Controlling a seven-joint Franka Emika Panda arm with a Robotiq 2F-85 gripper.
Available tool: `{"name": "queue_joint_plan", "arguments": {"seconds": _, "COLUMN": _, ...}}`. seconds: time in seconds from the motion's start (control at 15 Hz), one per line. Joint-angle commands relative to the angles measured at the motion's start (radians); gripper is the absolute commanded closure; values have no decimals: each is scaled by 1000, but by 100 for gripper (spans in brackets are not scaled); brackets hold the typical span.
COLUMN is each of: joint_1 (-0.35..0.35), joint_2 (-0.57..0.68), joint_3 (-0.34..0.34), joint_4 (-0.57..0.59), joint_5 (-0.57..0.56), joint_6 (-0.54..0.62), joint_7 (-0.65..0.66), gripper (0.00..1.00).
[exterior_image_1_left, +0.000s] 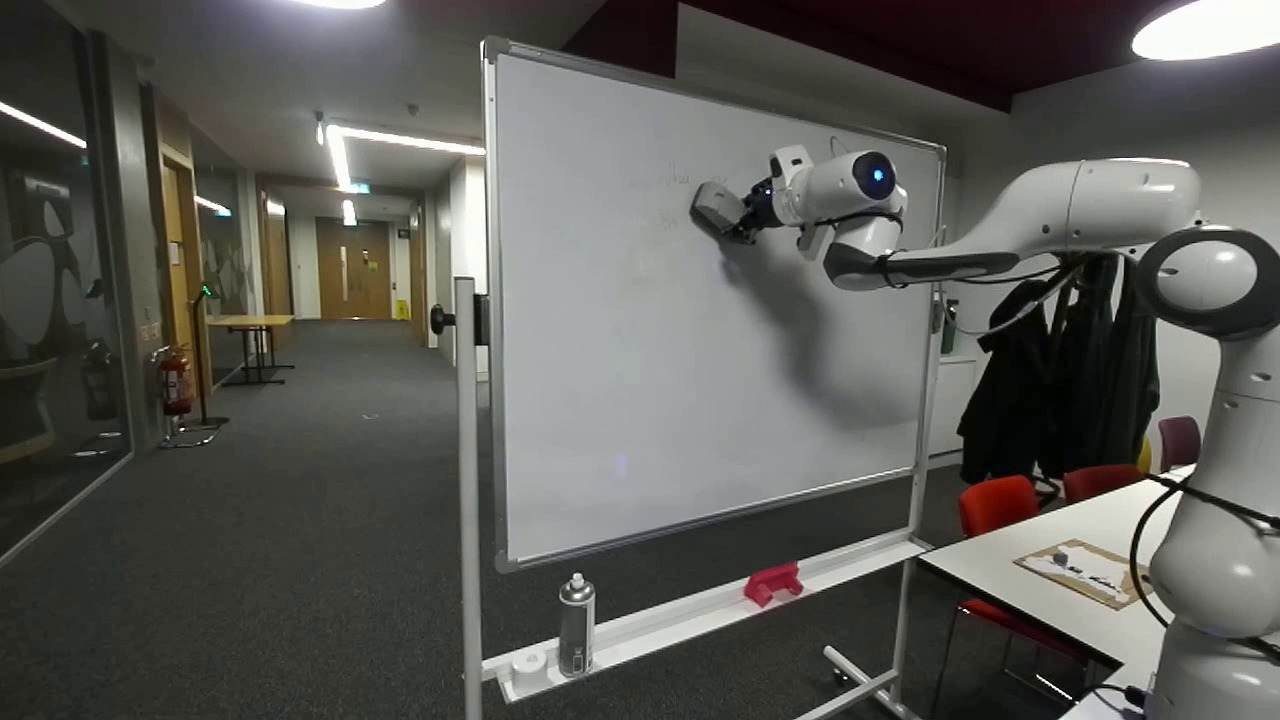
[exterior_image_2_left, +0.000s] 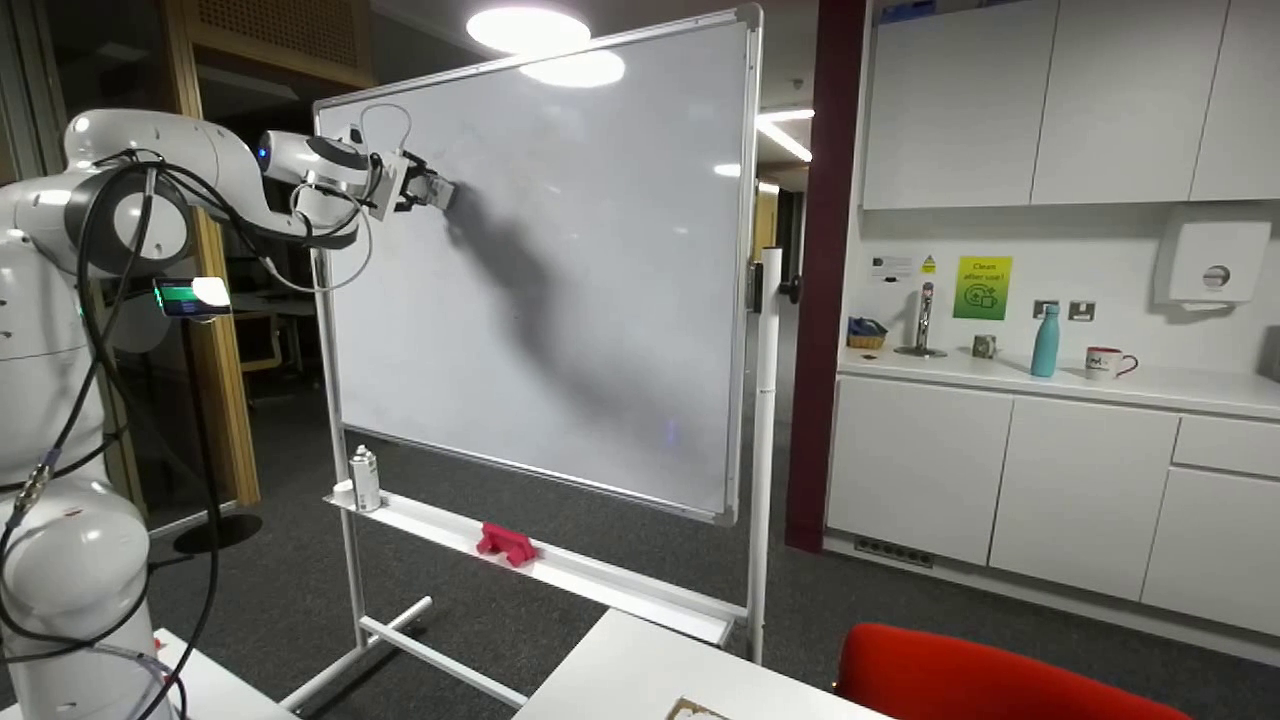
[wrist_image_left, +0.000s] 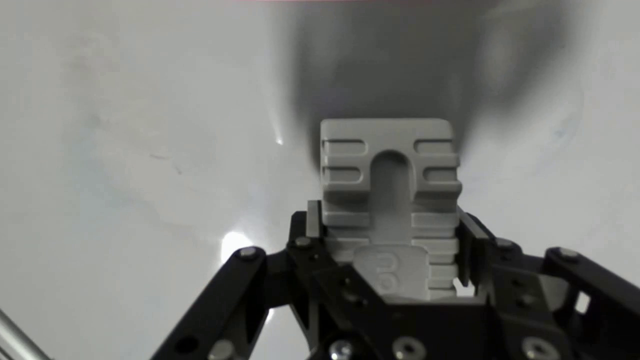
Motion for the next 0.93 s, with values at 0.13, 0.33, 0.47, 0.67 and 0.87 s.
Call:
{"name": "queue_joint_plan", "arguments": {"seconds": 0.13, "joint_1": 1, "joint_2": 80, "joint_3": 2, "joint_4": 160, "joint_5": 3, "joint_6": -14, "joint_7": -52, "gripper": 65}}
{"name": "queue_joint_plan", "arguments": {"seconds": 0.33, "joint_1": 2, "joint_2": 117, "joint_3": -2, "joint_4": 219, "joint_5": 8, "joint_6": -35, "joint_7": -56, "gripper": 65}}
{"name": "queue_joint_plan", "arguments": {"seconds": 0.47, "joint_1": 6, "joint_2": 124, "joint_3": 2, "joint_4": 247, "joint_5": 16, "joint_6": -60, "joint_7": -52, "gripper": 65}}
{"name": "queue_joint_plan", "arguments": {"seconds": 0.67, "joint_1": 15, "joint_2": 125, "joint_3": 10, "joint_4": 289, "joint_5": 46, "joint_6": -110, "joint_7": -55, "gripper": 65}}
{"name": "queue_joint_plan", "arguments": {"seconds": 0.87, "joint_1": 19, "joint_2": 136, "joint_3": 15, "joint_4": 334, "joint_5": 63, "joint_6": -137, "joint_7": -52, "gripper": 65}}
